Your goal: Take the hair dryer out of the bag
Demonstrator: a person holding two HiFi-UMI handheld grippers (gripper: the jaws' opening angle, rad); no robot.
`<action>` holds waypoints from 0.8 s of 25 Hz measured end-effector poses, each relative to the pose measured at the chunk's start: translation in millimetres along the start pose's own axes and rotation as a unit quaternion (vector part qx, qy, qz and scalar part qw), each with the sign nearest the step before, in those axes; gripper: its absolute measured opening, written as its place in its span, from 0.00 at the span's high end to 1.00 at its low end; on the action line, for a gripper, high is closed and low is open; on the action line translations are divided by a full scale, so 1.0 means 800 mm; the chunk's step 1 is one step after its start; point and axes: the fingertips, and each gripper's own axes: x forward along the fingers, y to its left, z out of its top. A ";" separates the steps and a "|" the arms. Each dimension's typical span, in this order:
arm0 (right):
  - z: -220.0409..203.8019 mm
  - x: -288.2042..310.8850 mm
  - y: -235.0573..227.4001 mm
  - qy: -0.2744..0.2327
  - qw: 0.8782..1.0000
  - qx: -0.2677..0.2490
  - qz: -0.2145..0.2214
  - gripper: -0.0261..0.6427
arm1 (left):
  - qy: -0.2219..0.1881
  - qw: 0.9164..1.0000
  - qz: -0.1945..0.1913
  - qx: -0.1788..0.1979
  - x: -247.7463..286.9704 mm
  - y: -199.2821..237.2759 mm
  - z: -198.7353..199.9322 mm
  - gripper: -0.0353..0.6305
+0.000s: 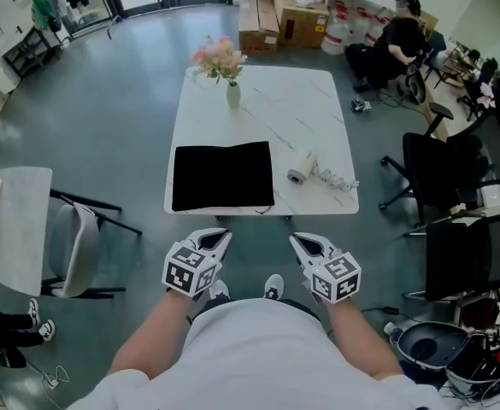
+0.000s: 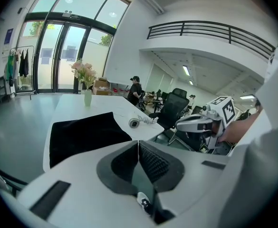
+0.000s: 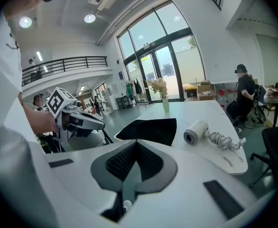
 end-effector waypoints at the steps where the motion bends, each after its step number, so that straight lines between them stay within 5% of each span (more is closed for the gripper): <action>1: 0.000 -0.001 0.000 0.000 1.000 0.000 0.000 0.94 | 0.000 1.000 0.000 0.001 0.000 -0.001 0.000 0.92; 20: -0.005 0.003 0.008 0.009 1.000 -0.005 0.003 0.94 | -0.001 1.000 0.000 0.006 -0.005 -0.002 -0.001 0.92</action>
